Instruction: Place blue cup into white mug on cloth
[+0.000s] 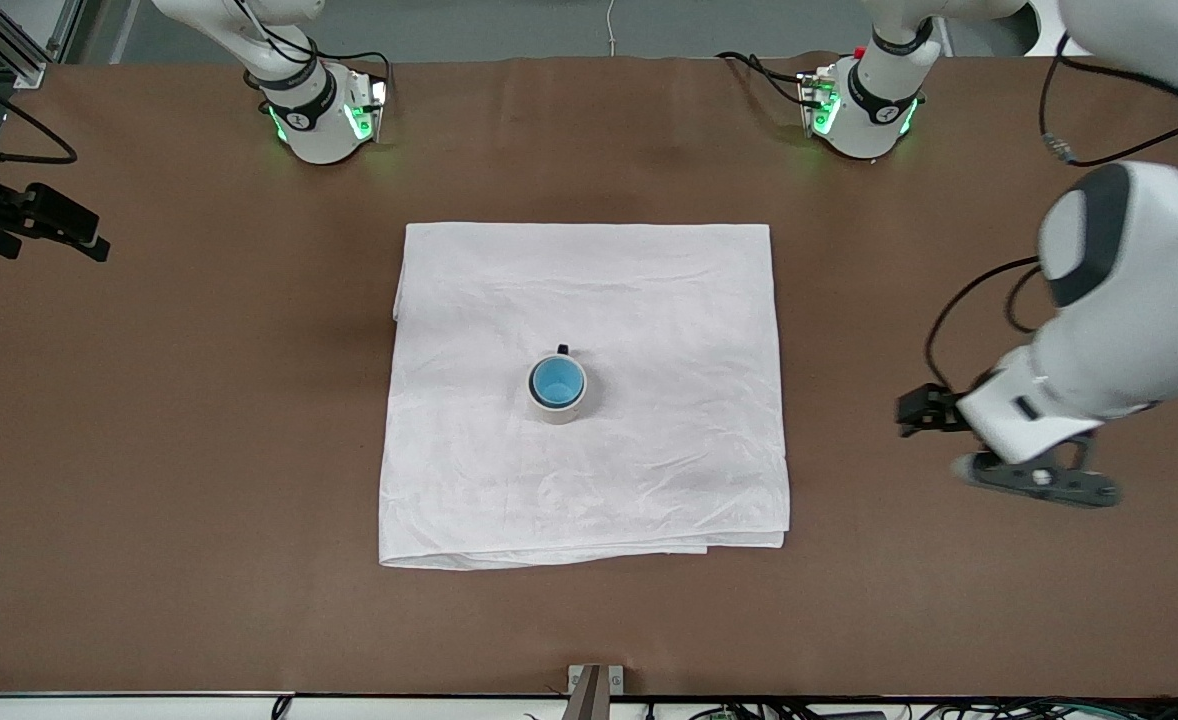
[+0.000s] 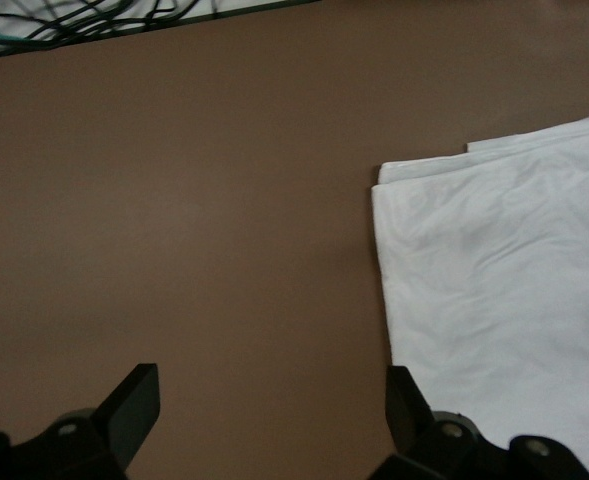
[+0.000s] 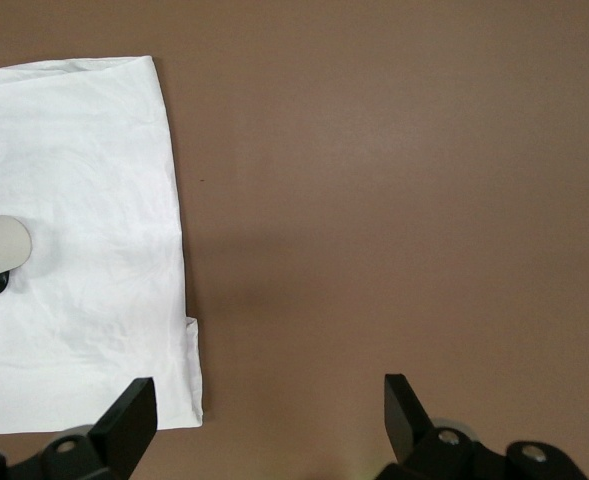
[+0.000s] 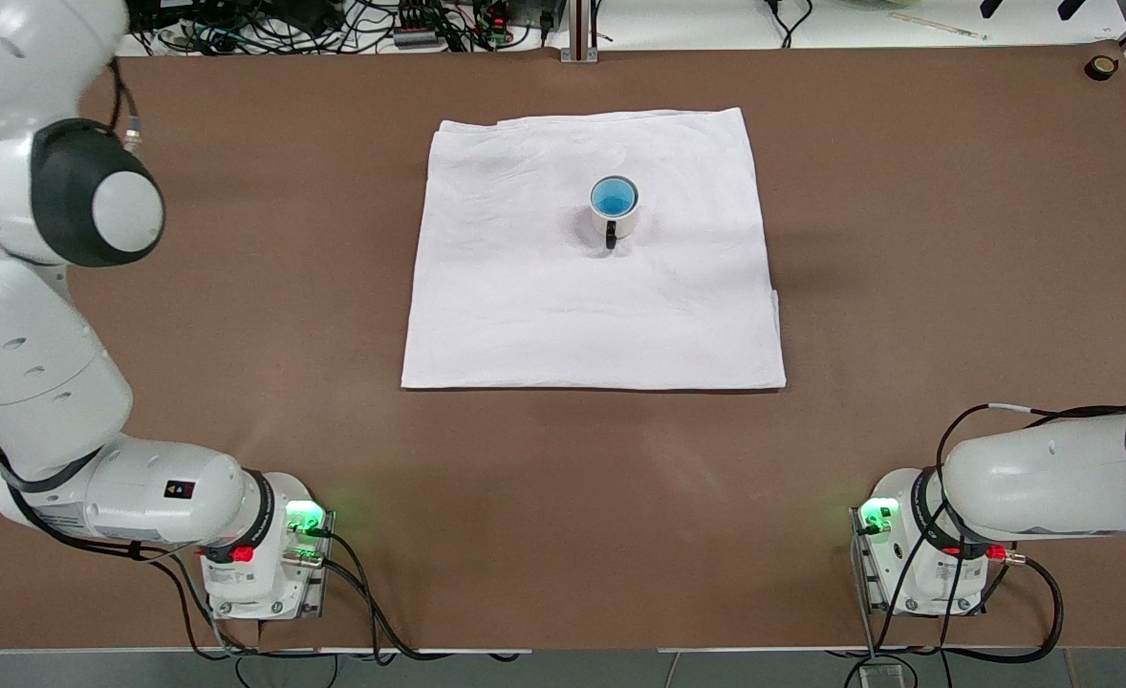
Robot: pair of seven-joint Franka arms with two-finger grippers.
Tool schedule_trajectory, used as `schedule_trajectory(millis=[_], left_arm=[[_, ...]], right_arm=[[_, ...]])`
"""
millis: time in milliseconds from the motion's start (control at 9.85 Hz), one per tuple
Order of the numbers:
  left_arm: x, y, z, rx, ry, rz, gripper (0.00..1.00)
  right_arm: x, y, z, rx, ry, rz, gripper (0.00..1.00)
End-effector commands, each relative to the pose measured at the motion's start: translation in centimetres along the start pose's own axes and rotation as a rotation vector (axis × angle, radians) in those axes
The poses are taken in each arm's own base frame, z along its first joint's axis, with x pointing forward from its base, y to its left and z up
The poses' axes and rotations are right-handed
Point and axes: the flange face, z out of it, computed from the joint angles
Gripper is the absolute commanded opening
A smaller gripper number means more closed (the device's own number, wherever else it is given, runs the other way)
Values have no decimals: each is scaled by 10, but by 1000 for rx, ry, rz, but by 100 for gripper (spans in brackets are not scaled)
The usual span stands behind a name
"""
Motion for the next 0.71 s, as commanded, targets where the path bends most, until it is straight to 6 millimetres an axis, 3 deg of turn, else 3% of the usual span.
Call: schedule_trajectory(millis=[0,102,203,609], left_arm=[[-36,-52,-55,31,2,-123,100],[-51,-66,-65,32,-26,-168,100],[-62,-66,-72,41,-26,-199,100],[-100,-72,-68,8,79,-209,100]], right_arm=[[1,0,-3,13,2,-4,100],[1,-1,-3,13,2,-6,100],[1,-1,-3,13,3,-6,100],[2,-2,-2,12,3,-7,100]])
